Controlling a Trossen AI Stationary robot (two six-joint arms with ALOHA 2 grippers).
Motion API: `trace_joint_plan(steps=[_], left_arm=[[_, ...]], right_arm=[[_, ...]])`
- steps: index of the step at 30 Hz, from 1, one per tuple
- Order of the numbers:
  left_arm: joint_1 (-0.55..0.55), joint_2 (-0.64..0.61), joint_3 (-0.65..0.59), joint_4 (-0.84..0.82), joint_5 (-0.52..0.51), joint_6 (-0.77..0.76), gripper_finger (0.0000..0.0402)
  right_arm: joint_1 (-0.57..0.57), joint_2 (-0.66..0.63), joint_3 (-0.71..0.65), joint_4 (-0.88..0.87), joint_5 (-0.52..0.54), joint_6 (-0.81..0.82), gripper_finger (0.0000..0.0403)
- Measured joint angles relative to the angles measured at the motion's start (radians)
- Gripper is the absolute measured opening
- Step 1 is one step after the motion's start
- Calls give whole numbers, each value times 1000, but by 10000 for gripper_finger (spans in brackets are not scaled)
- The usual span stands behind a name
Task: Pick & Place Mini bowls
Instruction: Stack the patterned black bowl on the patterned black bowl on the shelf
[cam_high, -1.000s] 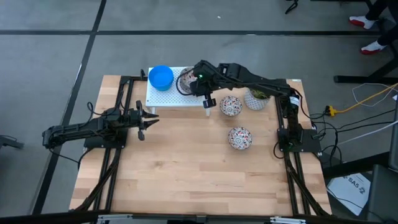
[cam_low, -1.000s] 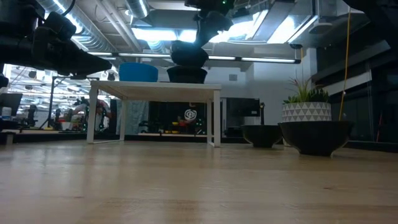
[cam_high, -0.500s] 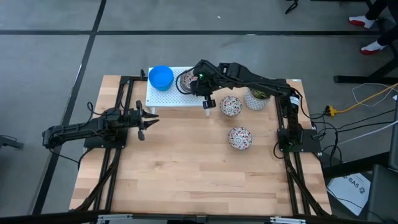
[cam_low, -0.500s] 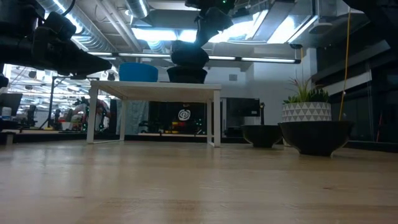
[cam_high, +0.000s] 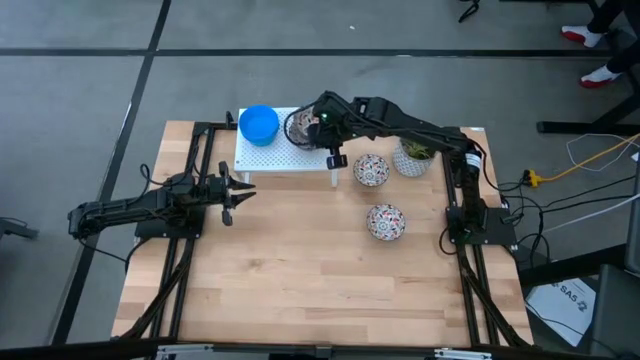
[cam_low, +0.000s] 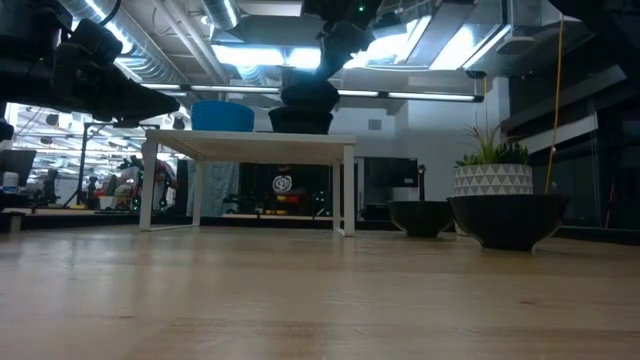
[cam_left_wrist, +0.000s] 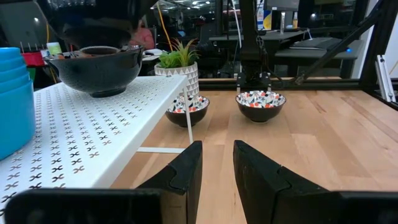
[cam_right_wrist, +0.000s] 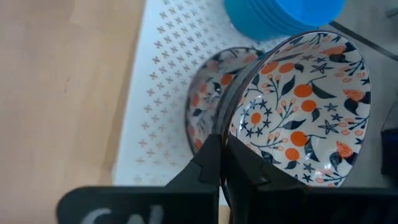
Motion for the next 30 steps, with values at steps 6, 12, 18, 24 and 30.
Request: trace_joint_plan(steps=[6, 12, 18, 24, 30], left_arm=[[0, 0, 0, 0, 0, -1, 86], [0, 0, 0, 0, 0, -1, 86], [0, 0, 0, 0, 0, 0, 86], [0, 0, 0, 0, 0, -1, 86], [0, 0, 0, 0, 0, 0, 86]], right_arm=[[0, 37, 0, 9, 2, -10, 12], [-1, 64, 0, 30, 41, -54, 23], [-1, 63, 0, 41, 42, -56, 36], [0, 63, 0, 30, 44, -54, 38], [-1, 63, 0, 29, 96, -53, 39]])
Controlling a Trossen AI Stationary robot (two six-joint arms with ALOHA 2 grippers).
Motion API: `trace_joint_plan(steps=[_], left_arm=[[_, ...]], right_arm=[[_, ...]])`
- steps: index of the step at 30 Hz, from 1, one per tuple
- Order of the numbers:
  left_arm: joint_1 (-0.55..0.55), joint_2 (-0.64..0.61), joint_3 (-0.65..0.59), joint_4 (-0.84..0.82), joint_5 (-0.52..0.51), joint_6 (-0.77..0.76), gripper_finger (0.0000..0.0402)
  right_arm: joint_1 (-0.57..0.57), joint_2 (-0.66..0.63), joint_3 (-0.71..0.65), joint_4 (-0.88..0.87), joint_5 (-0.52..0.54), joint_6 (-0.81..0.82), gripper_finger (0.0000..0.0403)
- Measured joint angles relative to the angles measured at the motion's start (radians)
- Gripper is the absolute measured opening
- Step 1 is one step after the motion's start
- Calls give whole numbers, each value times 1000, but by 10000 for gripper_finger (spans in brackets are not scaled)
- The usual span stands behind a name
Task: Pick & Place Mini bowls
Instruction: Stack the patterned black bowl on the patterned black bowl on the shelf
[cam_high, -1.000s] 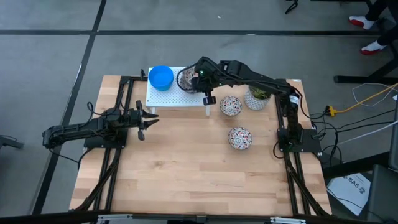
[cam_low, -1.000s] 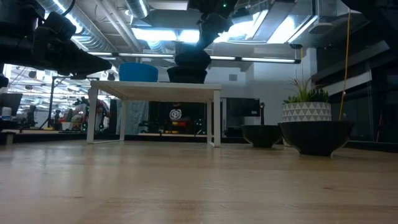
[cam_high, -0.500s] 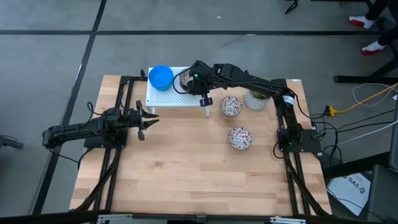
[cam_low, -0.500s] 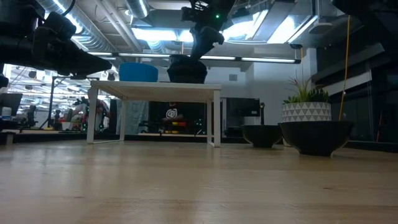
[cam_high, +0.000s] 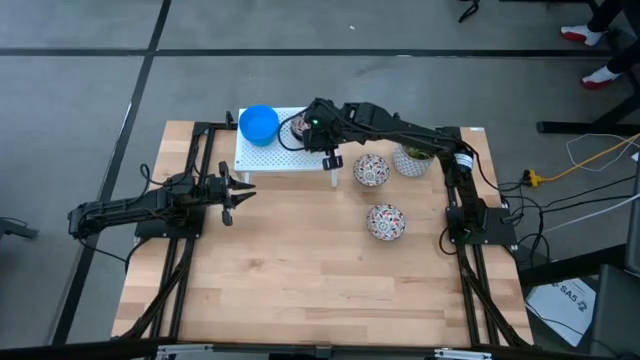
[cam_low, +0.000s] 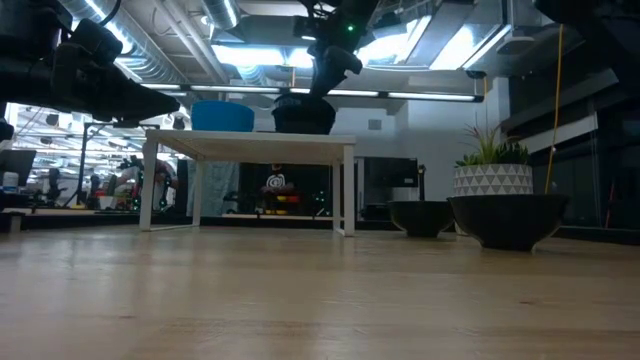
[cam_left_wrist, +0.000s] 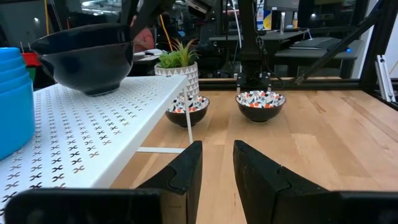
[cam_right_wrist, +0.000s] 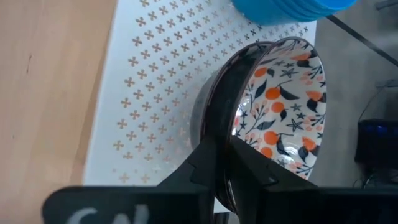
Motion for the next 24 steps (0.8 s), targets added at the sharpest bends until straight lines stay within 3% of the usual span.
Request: trace_joint_plan(steps=[24], left_arm=[[0, 0, 0, 0, 0, 0, 86]], right_arm=[[14, -1, 0, -12, 3, 0, 40]])
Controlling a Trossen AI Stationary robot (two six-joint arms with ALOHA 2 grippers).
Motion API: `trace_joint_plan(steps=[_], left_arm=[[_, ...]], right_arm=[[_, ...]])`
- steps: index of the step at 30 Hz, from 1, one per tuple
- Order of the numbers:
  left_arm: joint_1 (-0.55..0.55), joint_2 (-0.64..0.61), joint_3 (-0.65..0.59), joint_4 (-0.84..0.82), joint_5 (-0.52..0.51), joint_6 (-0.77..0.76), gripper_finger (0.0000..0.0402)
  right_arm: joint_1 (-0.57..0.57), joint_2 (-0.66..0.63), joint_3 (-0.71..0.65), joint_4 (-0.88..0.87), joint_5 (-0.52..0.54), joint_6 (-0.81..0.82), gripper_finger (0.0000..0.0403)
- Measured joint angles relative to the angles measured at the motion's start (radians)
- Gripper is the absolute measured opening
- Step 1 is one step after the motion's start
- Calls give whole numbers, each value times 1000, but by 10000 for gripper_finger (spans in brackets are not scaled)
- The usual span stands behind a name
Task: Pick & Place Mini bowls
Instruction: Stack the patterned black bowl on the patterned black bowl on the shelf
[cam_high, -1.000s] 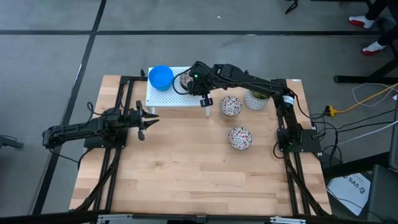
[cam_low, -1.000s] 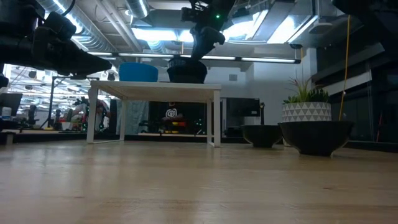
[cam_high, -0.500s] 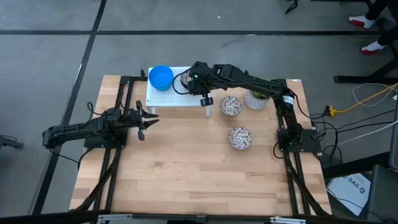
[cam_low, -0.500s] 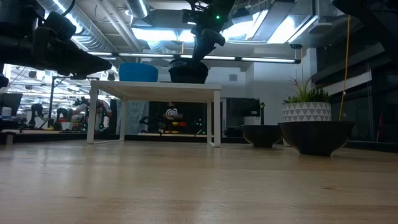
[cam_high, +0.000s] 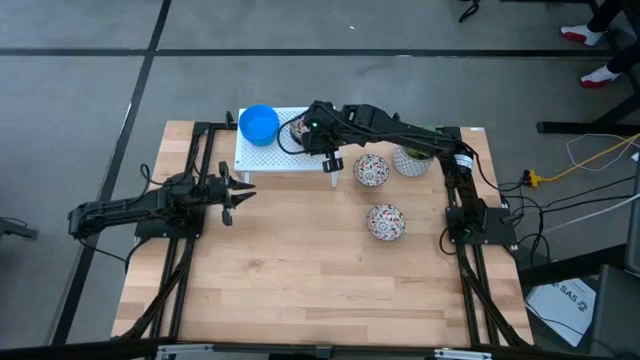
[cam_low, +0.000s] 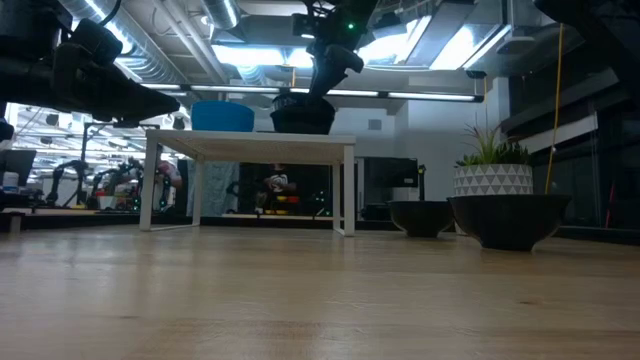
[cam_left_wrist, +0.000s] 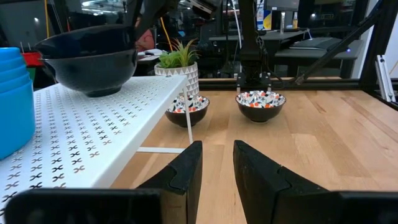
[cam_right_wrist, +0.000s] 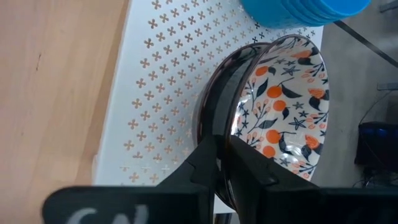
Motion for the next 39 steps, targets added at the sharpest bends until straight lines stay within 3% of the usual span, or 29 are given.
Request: trace_joint_plan(steps=[13, 16, 21, 26, 32, 39], left_arm=[[0, 0, 0, 0, 0, 0, 86], [0, 0, 0, 0, 0, 0, 86], [0, 0, 0, 0, 0, 0, 86], [0, 0, 0, 0, 0, 0, 86], [0, 0, 0, 0, 0, 0, 86], [0, 0, 0, 0, 0, 0, 86]], right_arm=[[0, -1, 0, -20, 0, 0, 46], [0, -1, 0, -20, 6, 0, 72], [0, -1, 0, -16, 102, 26, 139], [11, -1, 0, -16, 106, 24, 178], [42, -1, 45, -29, 104, 19, 170], [63, -2, 117, -46, 101, 36, 116]])
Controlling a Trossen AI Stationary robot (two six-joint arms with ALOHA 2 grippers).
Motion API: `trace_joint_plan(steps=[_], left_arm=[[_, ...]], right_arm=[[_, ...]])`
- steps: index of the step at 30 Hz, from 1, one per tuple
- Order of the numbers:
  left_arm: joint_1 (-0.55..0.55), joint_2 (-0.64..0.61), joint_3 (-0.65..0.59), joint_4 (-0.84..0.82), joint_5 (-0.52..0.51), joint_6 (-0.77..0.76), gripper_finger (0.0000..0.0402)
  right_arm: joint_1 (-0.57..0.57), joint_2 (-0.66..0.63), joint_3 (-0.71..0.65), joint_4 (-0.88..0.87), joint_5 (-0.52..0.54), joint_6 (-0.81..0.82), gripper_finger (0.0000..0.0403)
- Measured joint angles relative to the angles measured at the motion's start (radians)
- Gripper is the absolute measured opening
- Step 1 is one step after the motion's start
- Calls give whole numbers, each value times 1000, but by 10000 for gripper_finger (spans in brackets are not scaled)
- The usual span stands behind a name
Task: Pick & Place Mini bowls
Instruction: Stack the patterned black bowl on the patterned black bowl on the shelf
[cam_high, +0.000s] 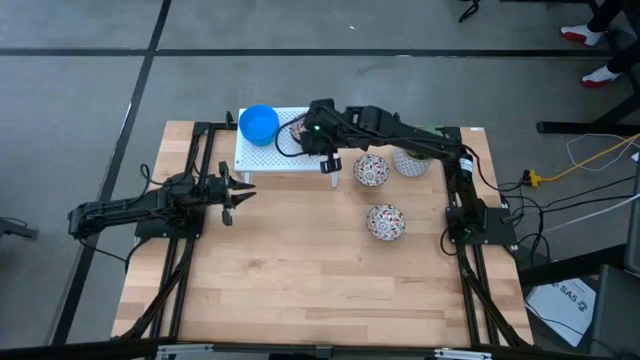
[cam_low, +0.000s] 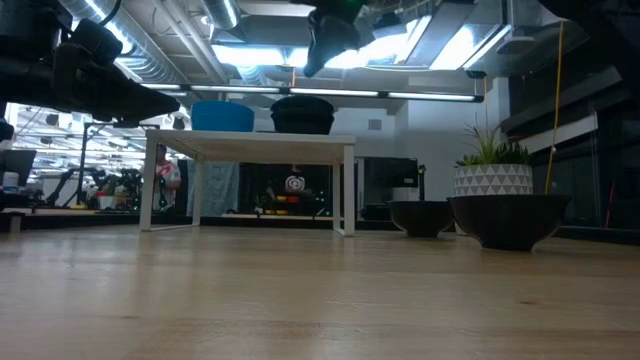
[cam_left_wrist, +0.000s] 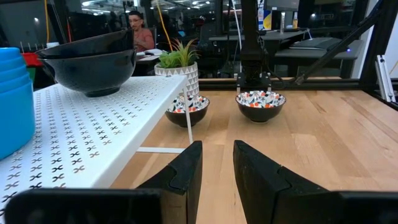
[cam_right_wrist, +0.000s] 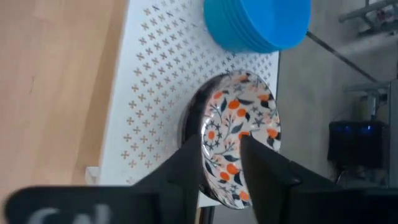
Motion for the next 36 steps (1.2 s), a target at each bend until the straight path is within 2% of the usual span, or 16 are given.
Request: trace_joint_plan(steps=[5, 7, 22, 36], left_arm=[[0, 0, 0, 0, 0, 0, 86], [0, 0, 0, 0, 0, 0, 86], [0, 0, 0, 0, 0, 0, 86], [0, 0, 0, 0, 0, 0, 86]], right_arm=[[-15, 0, 0, -21, -4, 38, 28], [-23, 0, 0, -29, -36, 45, 9], [-76, 0, -26, 7, -171, 125, 3], [-87, 3, -112, 45, -145, 93, 2]])
